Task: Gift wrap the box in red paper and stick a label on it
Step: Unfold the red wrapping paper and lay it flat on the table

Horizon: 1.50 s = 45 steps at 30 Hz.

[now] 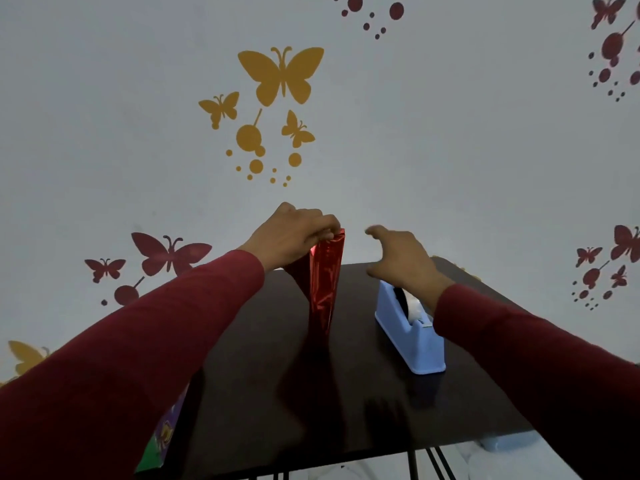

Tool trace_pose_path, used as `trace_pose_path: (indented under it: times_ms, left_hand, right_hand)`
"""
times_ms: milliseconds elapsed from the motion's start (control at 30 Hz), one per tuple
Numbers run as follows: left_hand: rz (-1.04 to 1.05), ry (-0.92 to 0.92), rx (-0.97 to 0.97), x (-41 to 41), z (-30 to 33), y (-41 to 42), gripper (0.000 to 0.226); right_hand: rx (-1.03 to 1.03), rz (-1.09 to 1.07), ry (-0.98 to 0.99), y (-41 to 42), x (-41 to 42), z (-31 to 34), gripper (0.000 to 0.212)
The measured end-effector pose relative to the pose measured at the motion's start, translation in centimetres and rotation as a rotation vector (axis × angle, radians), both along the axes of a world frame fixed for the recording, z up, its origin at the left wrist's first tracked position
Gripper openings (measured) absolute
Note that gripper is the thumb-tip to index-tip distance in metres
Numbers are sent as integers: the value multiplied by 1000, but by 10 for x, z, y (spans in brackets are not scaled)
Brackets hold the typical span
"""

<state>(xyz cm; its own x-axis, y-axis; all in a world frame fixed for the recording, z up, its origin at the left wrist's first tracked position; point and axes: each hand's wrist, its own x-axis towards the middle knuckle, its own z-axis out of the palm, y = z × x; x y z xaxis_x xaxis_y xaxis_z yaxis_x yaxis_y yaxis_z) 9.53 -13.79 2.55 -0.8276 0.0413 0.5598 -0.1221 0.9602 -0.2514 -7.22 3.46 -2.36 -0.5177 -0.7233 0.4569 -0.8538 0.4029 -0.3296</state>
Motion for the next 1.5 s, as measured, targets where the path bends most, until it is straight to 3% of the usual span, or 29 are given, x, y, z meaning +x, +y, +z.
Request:
trace_pose_path:
  times_ms: [67, 167, 300, 367, 500, 633, 800, 967, 1067, 1233, 1300, 1400, 1500]
  left_hand:
    - [-39, 9, -119, -3, 5, 4, 24]
    - [-76, 49, -199, -1, 12, 6, 25]
    - [95, -97, 8, 15, 19, -3, 64]
    - [209, -192, 79, 26, 19, -13, 77]
    - [423, -262, 93, 42, 13, -41, 51]
    - [435, -79, 86, 50, 8, -53, 25]
    - [294, 186, -23, 62, -5, -49, 29]
    - [217, 106, -29, 74, -66, -48, 32]
    - [249, 7, 90, 79, -116, -49, 31]
    - [425, -324, 304, 78, -157, -44, 37]
    - [500, -475, 477, 76, -155, -42, 42]
    - [520, -419, 770, 70, -147, -53, 49]
    - [542, -275, 773, 57, -141, -72, 43]
  right_hand:
    - [-8, 160, 80, -14, 6, 20, 96]
    - [106, 260, 184, -29, 12, 40, 92]
    - [168, 263, 210, -42, 12, 46, 33]
    - [142, 258, 170, -44, 13, 43, 17]
    - [136, 269, 172, -45, 12, 36, 19]
    - [25, 203, 339, -49, 9, 34, 11]
    - [-277, 128, 430, -43, -1, 13, 21]
    - [-137, 183, 294, -38, -5, -45, 27]
    - [98, 278, 155, -41, -2, -84, 49]
    - [419, 305, -51, -36, 11, -114, 59]
    - [543, 296, -139, -36, 16, -113, 59]
    - [549, 261, -224, -40, 18, -101, 50]
    - [403, 242, -219, -55, 15, -96, 42]
